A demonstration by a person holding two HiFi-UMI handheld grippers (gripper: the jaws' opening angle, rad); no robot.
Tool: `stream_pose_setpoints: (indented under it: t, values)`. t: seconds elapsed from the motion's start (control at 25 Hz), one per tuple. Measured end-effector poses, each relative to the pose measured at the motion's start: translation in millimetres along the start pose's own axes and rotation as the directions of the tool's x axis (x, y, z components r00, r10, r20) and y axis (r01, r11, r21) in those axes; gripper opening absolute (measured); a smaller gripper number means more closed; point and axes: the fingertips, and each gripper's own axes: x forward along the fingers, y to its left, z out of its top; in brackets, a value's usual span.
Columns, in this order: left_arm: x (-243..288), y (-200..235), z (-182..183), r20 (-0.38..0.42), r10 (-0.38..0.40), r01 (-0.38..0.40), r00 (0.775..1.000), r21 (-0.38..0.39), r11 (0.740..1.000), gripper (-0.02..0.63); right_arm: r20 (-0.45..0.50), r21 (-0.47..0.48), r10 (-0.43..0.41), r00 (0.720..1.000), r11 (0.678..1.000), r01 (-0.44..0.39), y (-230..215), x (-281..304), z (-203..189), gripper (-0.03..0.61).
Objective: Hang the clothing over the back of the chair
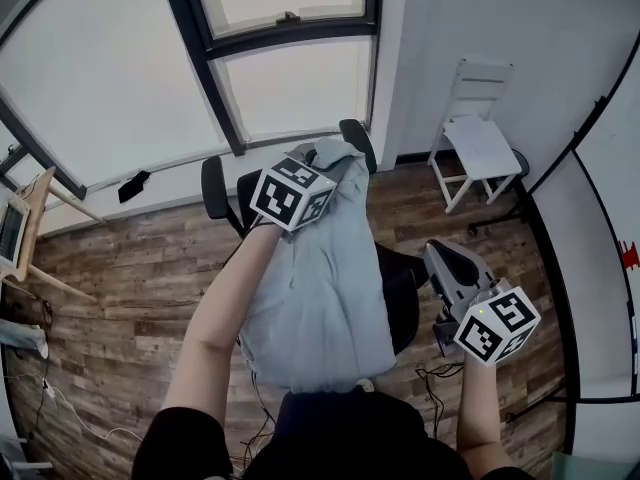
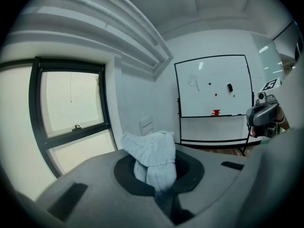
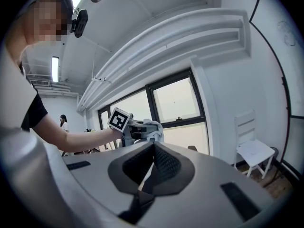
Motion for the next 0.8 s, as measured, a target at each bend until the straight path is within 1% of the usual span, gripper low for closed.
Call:
stream_pose_setpoints:
  t: [0.12, 0.28, 0.36, 0.48, 0.56, 0.68, 0.76, 0.8]
  values:
    - [2.4, -11.9, -15.6, -0.032, -0.061, 0.06, 0.998, -0.032, 0.998, 0.018, -0.004, -0.005, 0.0, 1.0, 1.0, 0.0, 0.2, -1.6, -3.7, 0.002]
    - [4.5, -24.9, -37.9, -0.101, -0.123, 0.122, 0.987, -0.016, 0.992, 0.018, -0.009, -0.008, -0.008, 1.0, 1.0, 0.007, -2.9, -2.0, -7.5, 0.002]
    - [4.1, -31.6, -49.4, -0.137, -0.159, 0.159, 0.978, -0.014, 0.987, 0.018, -0.016, -0.004, -0.005, 1.0, 1.0, 0.005, -2.5, -1.4, -10.3, 0.002]
    - [5.6, -42.1, -69.1, -0.189, -0.219, 0.219, 0.957, -0.023, 0.975, 0.018, -0.028, 0.005, -0.007, 1.0, 1.0, 0.007, -3.7, 0.7, -14.9, 0.002]
    - [7.7, -44.8, -84.2, -0.224, -0.236, 0.235, 0.946, -0.031, 0.972, 0.018, -0.033, 0.013, -0.006, 0.999, 1.0, 0.007, -5.0, 2.8, -17.2, 0.002]
    - [8.6, -51.0, -106.0, -0.256, -0.273, 0.261, 0.927, -0.081, 0.962, 0.019, -0.043, 0.016, -0.001, 0.999, 1.0, 0.002, -5.7, 4.7, -20.2, 0.002]
    - [7.1, -58.7, -120.1, -0.283, -0.315, 0.296, 0.906, -0.11, 0.949, 0.018, -0.048, 0.018, 0.0, 0.999, 1.0, 0.001, -6.7, 5.3, -21.4, 0.002]
    - [6.1, -63.7, -127.7, -0.303, -0.339, 0.318, 0.891, -0.117, 0.941, 0.018, -0.05, 0.021, -0.002, 0.999, 1.0, 0.003, -7.8, 5.4, -22.2, 0.002]
